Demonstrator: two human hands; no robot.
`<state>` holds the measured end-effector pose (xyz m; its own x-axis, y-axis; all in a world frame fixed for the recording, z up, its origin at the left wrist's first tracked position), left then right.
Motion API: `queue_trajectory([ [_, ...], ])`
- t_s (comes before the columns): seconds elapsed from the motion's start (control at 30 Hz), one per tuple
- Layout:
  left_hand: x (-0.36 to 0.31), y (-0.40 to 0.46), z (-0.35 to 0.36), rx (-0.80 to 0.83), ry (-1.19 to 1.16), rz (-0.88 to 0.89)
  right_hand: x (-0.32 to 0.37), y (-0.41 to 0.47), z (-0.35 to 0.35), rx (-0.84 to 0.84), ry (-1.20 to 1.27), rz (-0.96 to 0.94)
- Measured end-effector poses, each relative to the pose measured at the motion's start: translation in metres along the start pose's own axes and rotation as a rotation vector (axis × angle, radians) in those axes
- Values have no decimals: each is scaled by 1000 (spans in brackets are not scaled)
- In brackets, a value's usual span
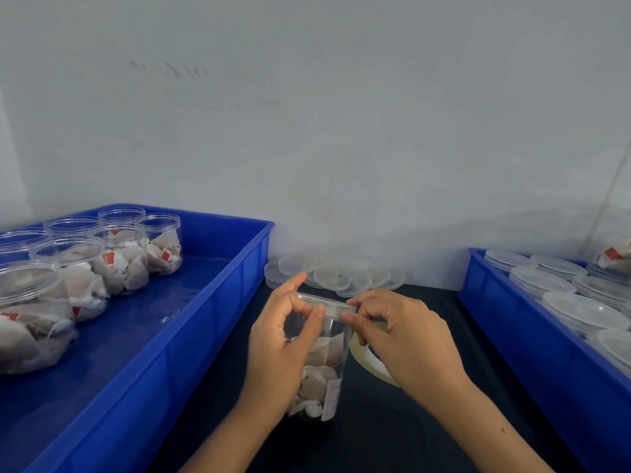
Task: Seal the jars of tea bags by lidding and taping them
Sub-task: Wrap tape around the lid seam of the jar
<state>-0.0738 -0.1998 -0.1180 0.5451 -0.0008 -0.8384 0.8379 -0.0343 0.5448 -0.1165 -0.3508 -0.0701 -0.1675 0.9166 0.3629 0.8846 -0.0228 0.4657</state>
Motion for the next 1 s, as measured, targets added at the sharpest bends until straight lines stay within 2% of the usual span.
queue_trajectory([
  [0.53, 3, -1, 2, -29, 51, 15, 2, -1, 5, -29, -95, -30],
  [0.73, 11, 2, -4, -111, -163, -51, -4, -3, 8, -65, -44, 4],
  [1.0, 23, 3, 1, 93, -58, -256, 7, -4, 6, -37, -115, -55],
])
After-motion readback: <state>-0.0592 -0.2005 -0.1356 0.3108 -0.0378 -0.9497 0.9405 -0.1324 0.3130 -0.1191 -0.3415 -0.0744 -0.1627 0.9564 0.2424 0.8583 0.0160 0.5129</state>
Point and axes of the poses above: each hand's wrist, its own y-axis towards the middle knuckle, its own z-axis out of the palm, x = y × z, the point moved 4 cm from there along y, towards the middle knuckle
